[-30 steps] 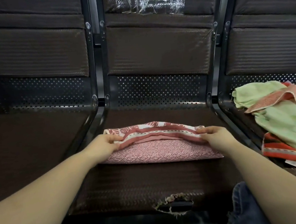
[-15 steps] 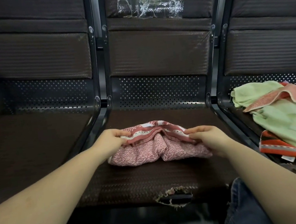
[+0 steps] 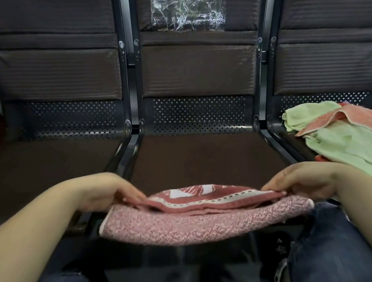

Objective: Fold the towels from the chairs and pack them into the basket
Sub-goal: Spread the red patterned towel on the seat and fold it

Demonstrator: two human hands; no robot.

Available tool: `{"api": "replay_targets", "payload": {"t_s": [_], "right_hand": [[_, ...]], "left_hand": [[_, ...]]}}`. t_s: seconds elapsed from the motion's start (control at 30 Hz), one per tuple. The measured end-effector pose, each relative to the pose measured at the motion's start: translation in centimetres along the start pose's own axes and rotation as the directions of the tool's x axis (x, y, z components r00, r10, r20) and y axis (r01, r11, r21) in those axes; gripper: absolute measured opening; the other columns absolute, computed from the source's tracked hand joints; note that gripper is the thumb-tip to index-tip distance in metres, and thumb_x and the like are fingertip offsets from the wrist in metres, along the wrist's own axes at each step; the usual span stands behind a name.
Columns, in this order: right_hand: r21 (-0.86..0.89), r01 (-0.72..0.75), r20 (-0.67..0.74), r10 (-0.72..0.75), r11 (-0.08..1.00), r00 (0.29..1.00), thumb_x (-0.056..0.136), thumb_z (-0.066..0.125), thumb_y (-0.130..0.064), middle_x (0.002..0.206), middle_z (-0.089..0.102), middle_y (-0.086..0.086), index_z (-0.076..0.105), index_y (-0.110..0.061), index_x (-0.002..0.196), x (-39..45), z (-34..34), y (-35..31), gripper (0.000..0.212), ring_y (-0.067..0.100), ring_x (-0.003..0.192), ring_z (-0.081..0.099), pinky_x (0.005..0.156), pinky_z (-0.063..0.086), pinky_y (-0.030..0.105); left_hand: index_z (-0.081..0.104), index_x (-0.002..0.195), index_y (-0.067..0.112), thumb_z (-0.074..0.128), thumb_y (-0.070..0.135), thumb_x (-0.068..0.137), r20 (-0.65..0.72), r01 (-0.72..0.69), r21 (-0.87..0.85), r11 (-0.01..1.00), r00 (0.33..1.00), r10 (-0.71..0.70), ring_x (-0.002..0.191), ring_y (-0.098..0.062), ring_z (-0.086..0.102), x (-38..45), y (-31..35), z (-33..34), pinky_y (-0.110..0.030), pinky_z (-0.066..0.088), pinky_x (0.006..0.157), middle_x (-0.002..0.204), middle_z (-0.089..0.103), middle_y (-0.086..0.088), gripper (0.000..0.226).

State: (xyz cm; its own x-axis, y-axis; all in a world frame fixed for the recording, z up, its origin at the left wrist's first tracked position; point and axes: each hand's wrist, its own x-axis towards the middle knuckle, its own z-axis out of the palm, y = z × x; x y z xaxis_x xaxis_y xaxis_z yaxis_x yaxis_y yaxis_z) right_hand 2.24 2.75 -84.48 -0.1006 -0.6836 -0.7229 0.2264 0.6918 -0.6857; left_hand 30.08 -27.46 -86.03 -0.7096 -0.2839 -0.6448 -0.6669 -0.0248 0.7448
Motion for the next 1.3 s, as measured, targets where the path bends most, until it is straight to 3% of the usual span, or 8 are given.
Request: {"api": "replay_targets", "payload": {"t_s": [0.07,0.13,0.3,0.47,0.87,1.03,1.13,1.3], "right_hand": [[-0.056,-0.084,0.049,0.086,0.995,0.995,0.057,0.085,-0.011,0.094,0.07,0.022,0.068,0.008,0.108,0.1,-0.1,0.6,0.057,0.026,0.078,0.069,0.073,0.057,0.035],[-0.145,-0.146,0.045,0.154,0.979,0.987,0.064,0.077,-0.007,0.089,0.071,0.019,0.069,0.007,0.105,0.3,0.6,0.7,0.044,0.024,0.076,0.069,0.071,0.057,0.034],[-0.373,-0.282,-0.169,0.234,0.884,0.957,0.09,0.05,-0.001,0.067,0.066,0.003,0.07,-0.004,0.102,0.2,2.1,0.6,0.023,0.01,0.059,0.061,0.063,0.055,0.028],[-0.231,-0.307,-0.286,0.237,0.923,0.928,0.09,0.054,-0.005,0.063,0.061,0.001,0.074,-0.006,0.093,-0.4,1.0,1.2,0.02,0.008,0.053,0.058,0.057,0.053,0.023],[0.115,-0.165,-0.438,0.199,0.98,0.876,0.093,0.053,-0.006,0.055,0.062,0.011,0.061,0.0,0.07,1.0,0.0,0.5,0.025,0.019,0.045,0.065,0.042,0.056,0.03],[0.234,0.013,-0.521,0.114,0.972,0.846,0.095,0.046,-0.005,0.057,0.063,0.009,0.063,-0.002,0.095,2.2,-0.6,-0.4,0.018,0.026,0.055,0.07,0.049,0.057,0.042],[0.261,0.062,-0.57,0.102,0.963,0.815,0.097,0.045,-0.009,0.053,0.063,0.004,0.061,-0.007,0.09,2.9,-0.6,-1.1,0.018,0.022,0.053,0.07,0.061,0.056,0.046],[0.35,0.219,-0.629,0.056,0.911,0.775,0.099,0.038,-0.01,0.064,0.061,0.004,0.06,-0.01,0.088,4.6,-0.5,-2.6,0.025,0.024,0.056,0.069,0.095,0.039,0.058]], "left_hand": [[0.075,0.093,-0.003,0.048,-0.01,0.078,0.203,0.141,0.129,0.982,0.965,-0.165,0.084,-0.023,0.067,-0.6,-0.9,0.6,-0.034,0.052,0.086,0.093,0.072,-0.019,0.032],[0.074,0.097,-0.001,0.042,-0.01,0.084,0.252,0.193,0.246,0.95,0.934,-0.255,0.078,-0.019,0.067,-0.7,-1.1,1.1,-0.03,0.055,0.076,0.089,0.073,-0.014,0.036],[0.076,0.094,0.006,0.04,-0.001,0.087,0.062,0.262,0.391,0.882,0.949,-0.31,0.068,-0.017,0.065,-0.9,-0.8,1.9,-0.031,0.056,0.069,0.077,0.067,-0.009,0.038],[0.069,0.099,0.004,0.044,0.005,0.088,-0.067,0.311,0.293,0.904,0.95,-0.305,0.052,-0.014,0.056,-1.2,-1.2,0.6,-0.027,0.052,0.057,0.057,0.051,-0.001,0.027],[0.056,0.073,0.005,0.044,0.009,0.09,-0.228,0.281,-0.015,0.96,0.933,-0.277,0.039,-0.011,0.056,1.3,-0.9,-0.5,-0.022,0.051,0.042,0.05,0.055,-0.003,0.021],[0.058,0.086,-0.001,0.042,0.008,0.095,-0.266,0.125,-0.309,0.943,0.94,-0.212,0.058,-0.023,0.07,2.4,0.1,-0.9,-0.033,0.059,0.052,0.053,0.06,-0.008,0.021],[0.062,0.097,0.001,0.035,0.007,0.098,-0.302,0.044,-0.405,0.913,0.936,-0.179,0.075,-0.028,0.068,3.0,0.8,-0.7,-0.04,0.059,0.058,0.055,0.058,-0.007,0.027],[0.062,0.095,0.008,0.034,0.006,0.098,-0.36,-0.079,-0.509,0.857,0.924,-0.129,0.086,-0.027,0.061,4.3,2.3,-0.4,-0.054,0.038,0.099,0.074,0.052,-0.005,0.029]]}}
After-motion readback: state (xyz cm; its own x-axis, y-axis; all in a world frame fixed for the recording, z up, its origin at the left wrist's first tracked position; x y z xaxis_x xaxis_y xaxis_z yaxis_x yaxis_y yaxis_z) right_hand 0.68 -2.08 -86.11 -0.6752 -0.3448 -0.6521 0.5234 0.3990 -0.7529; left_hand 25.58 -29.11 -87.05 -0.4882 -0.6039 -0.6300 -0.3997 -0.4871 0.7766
